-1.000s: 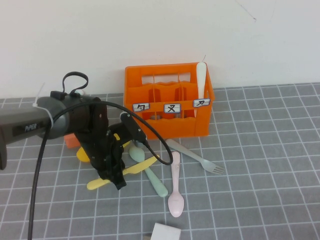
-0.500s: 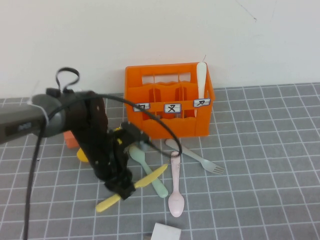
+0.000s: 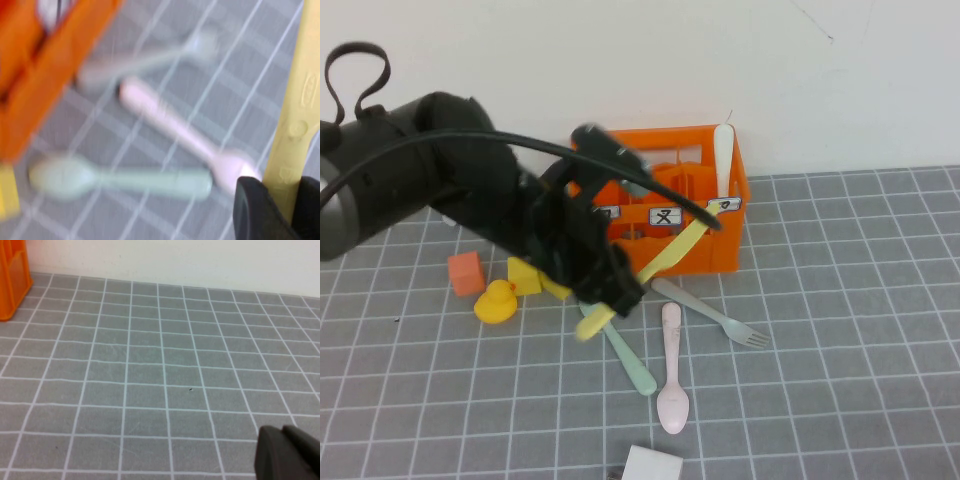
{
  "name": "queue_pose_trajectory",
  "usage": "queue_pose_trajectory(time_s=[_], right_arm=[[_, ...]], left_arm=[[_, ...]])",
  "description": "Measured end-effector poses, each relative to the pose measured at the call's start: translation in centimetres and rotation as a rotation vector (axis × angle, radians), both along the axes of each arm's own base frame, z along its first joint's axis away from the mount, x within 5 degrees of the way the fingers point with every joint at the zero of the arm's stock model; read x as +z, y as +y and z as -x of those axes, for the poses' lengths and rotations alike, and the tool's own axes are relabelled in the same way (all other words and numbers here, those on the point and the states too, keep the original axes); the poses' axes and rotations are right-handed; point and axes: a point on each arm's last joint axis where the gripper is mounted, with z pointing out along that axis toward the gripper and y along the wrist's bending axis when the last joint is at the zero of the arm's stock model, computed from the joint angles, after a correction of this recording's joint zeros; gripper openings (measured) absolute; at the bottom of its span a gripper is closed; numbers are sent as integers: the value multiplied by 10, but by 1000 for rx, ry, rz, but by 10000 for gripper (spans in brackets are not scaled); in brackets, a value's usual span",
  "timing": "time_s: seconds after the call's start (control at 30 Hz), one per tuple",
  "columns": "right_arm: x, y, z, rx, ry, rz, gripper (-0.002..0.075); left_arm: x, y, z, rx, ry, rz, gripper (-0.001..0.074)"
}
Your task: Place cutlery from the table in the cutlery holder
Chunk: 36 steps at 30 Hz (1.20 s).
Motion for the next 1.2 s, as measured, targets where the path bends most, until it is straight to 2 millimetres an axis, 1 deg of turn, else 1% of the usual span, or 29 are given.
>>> queue_pose_trajectory(time_s=[0.1,0.2,0.33,0.43,0.6,0.67,0.8,0.93,1.07,1.2], right_arm=[[0,0,0,0,0,0,-3],[0,0,0,0,0,0,-3],[0,0,0,0,0,0,-3],[0,0,0,0,0,0,-3],[0,0,0,0,0,0,-3],[0,0,0,0,0,0,-3],[0,0,0,0,0,0,-3],[0,0,0,0,0,0,-3],[0,0,0,0,0,0,-3],[0,0,0,0,0,0,-3]], left_arm=[[16,-15,8,-12,-95,48,127],[24,-27,12,-15,-149,117,127],[33,-33,5,41,-237,226,126],[43,-36,-4,130,-310,329,126],[54,-33,-16,283,-404,438,126],[55,-31,-19,324,-433,448,126],[44,-27,-19,376,-456,422,126],[36,-27,-17,385,-448,416,125],[37,-26,-18,392,-454,418,125],[36,-28,-16,348,-463,409,125]])
